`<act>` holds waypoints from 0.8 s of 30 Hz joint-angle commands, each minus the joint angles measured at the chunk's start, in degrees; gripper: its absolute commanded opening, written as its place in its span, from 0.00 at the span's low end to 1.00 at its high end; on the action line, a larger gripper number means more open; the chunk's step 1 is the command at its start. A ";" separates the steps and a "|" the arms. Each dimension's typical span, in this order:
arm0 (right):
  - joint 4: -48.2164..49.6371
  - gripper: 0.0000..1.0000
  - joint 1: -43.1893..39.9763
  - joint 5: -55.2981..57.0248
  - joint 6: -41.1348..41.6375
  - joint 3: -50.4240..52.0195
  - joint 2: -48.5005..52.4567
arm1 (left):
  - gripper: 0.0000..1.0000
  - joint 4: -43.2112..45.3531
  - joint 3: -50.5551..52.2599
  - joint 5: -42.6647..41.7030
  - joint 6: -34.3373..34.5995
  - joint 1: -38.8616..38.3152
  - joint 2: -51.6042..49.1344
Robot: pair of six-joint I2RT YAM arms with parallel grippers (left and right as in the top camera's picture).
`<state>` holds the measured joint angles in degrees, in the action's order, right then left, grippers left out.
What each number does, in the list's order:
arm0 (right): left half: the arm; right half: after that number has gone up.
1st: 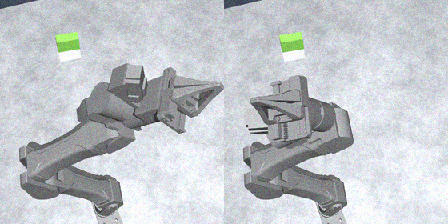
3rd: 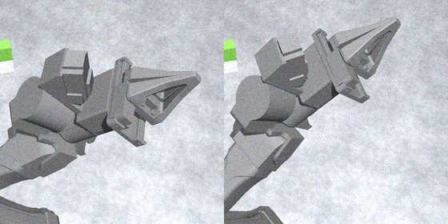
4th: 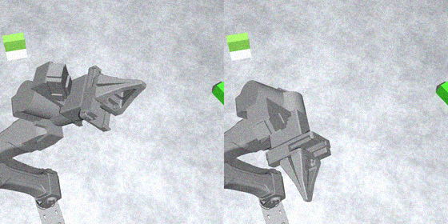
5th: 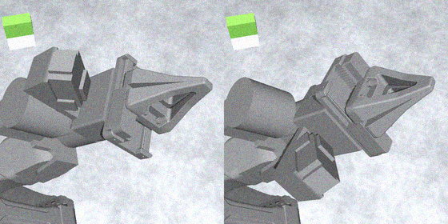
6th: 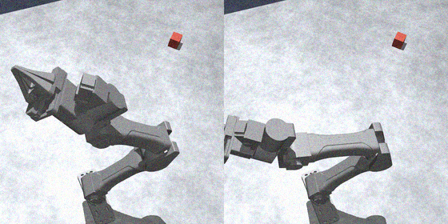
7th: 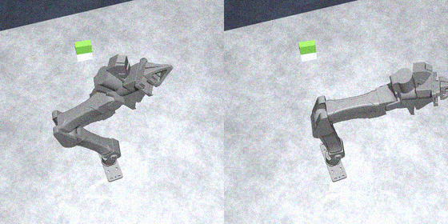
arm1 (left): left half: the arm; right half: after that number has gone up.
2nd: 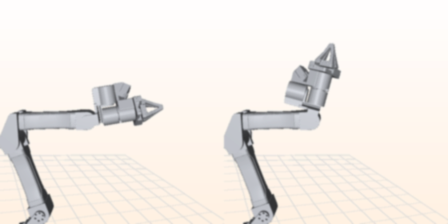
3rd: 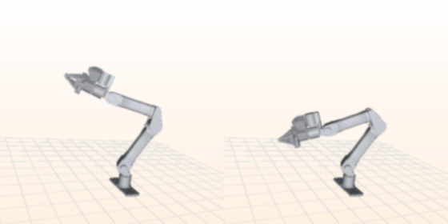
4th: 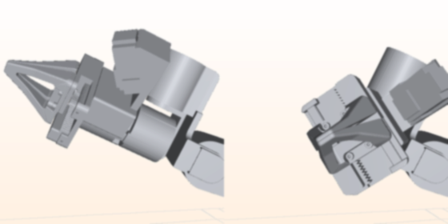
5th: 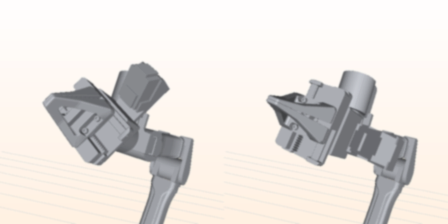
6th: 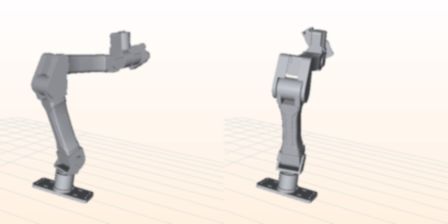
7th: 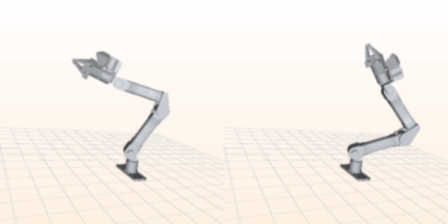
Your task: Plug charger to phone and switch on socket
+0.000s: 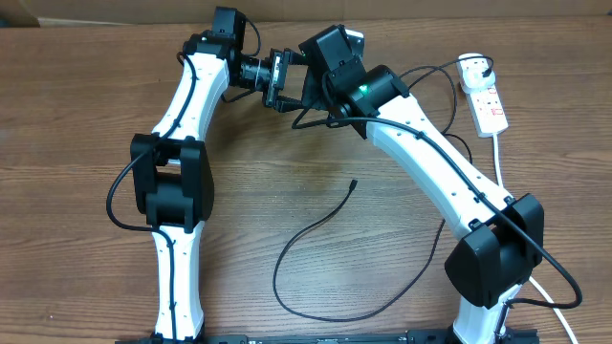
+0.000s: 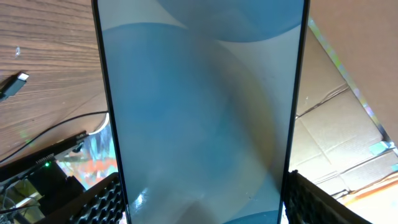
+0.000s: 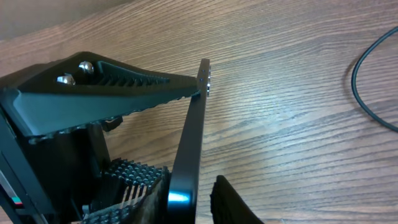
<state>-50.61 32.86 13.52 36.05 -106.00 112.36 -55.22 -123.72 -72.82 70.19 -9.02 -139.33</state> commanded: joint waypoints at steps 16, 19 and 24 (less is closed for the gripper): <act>-0.02 0.17 -0.02 -0.72 0.00 -1.09 -0.02 | 0.69 0.24 -1.70 -2.21 -0.79 -0.44 -0.07; -0.04 0.14 -0.02 -0.72 0.00 -1.09 -0.02 | 0.69 0.24 -1.70 -2.23 -1.01 -0.44 -0.07; -0.04 0.13 -0.02 -0.72 0.00 -1.09 -0.02 | 0.69 0.24 -1.70 -3.32 -1.51 -0.44 -0.07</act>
<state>-50.65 32.86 12.84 36.03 -106.00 112.36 -55.22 -123.72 -72.86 70.13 -9.02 -139.33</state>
